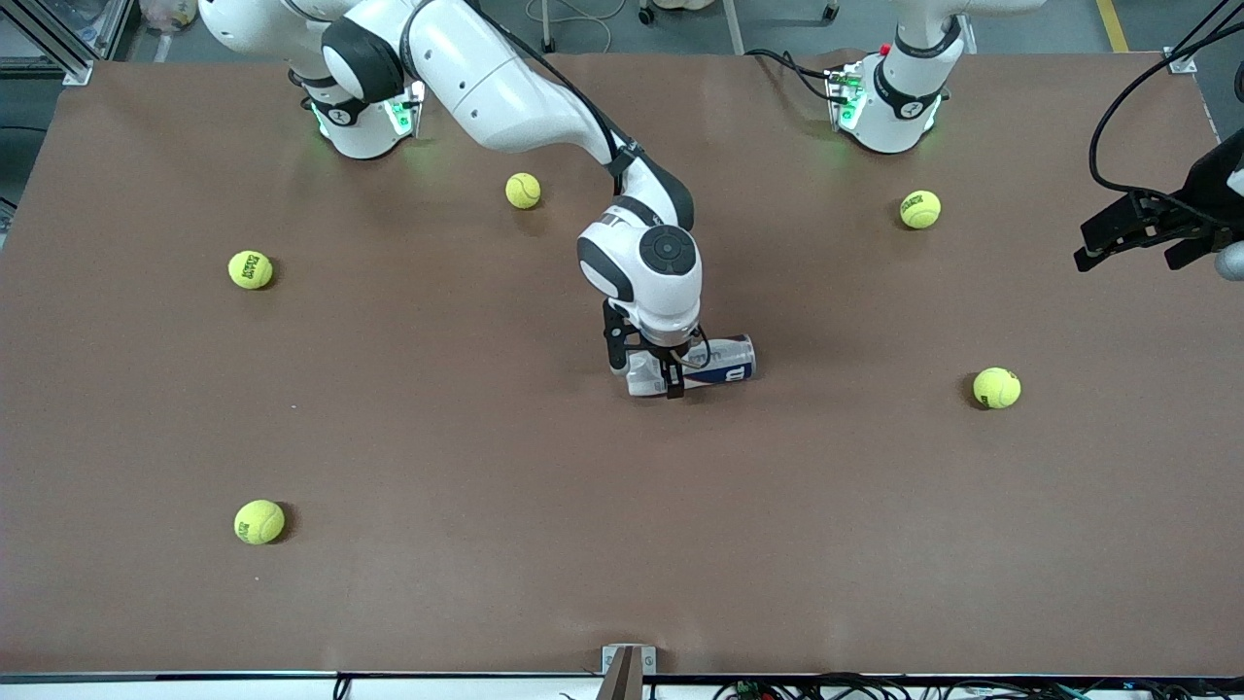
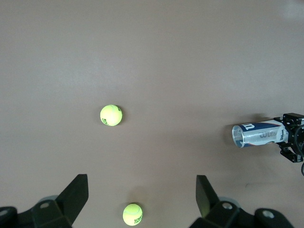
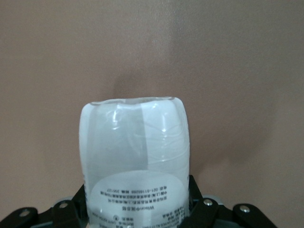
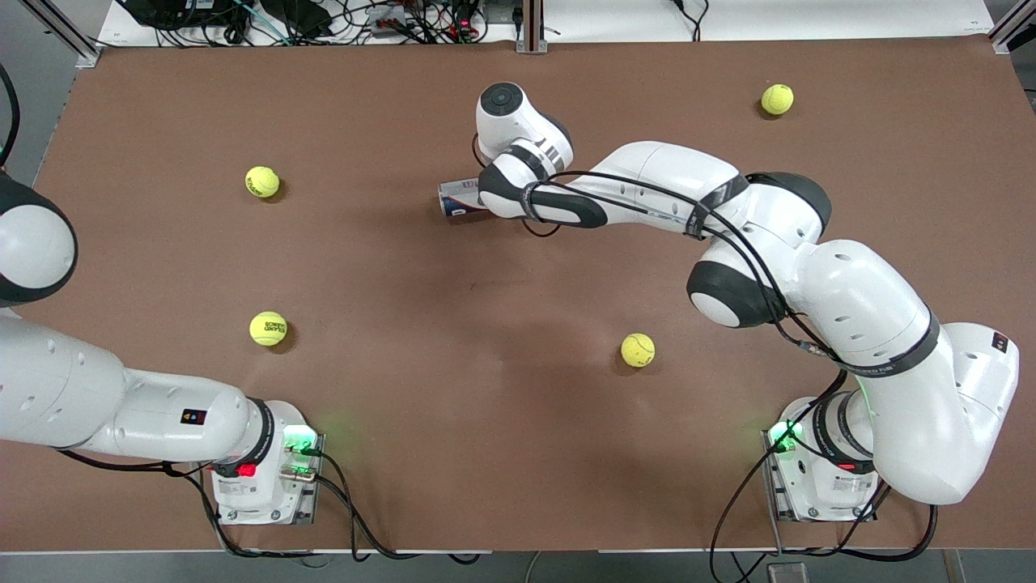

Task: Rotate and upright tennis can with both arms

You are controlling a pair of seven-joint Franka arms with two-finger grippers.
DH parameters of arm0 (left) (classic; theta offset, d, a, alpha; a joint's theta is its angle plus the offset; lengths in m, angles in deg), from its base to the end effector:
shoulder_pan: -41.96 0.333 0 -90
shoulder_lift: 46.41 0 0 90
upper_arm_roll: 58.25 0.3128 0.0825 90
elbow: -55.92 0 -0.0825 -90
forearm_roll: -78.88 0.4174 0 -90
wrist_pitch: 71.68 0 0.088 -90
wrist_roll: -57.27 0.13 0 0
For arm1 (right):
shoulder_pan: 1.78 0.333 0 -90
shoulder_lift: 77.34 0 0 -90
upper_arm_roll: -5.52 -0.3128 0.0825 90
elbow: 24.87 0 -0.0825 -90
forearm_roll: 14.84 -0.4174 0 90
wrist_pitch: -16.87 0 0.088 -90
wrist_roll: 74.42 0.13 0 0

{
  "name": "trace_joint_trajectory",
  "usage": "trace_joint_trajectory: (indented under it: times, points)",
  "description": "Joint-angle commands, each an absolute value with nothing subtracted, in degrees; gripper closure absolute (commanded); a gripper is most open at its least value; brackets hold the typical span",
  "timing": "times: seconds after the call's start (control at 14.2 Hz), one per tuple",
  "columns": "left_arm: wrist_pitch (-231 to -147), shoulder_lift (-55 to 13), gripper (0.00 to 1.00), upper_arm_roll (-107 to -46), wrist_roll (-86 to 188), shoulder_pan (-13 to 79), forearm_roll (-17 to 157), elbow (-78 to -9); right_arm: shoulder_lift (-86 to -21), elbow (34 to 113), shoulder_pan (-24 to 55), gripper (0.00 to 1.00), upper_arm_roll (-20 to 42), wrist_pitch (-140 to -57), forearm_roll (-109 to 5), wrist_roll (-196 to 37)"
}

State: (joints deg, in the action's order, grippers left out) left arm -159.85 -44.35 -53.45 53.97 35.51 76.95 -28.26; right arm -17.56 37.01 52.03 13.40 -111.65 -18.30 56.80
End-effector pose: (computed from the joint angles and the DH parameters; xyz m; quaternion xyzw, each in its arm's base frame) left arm 0.5967 -0.0226 0.6255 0.9996 0.0135 0.0162 0.0160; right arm 0.5391 0.6102 0.1561 -0.7473 0.6606 -0.0339 0.0631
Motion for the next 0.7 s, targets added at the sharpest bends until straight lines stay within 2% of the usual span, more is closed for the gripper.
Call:
trace_joint_trajectory:
  times: [0.0, 0.42, 0.63]
  points:
    - [-159.48, -44.3, 0.0, -53.51, 53.67, 35.64, 76.41, -27.84, -16.25, 35.86, 52.45, 0.0, 13.61, -112.15, -17.57, 58.47]
    - [-159.39, -44.21, 0.0, -53.51, 53.67, 35.46, 76.41, -28.02, -16.25, 35.86, 52.54, 0.0, 13.7, -112.06, -16.95, 58.38]
    - [-156.68, -42.72, 0.0, -53.59, 53.58, 35.02, 76.41, -28.28, -16.6, 35.69, 52.54, 0.0, 13.7, -111.54, -16.95, 58.38]
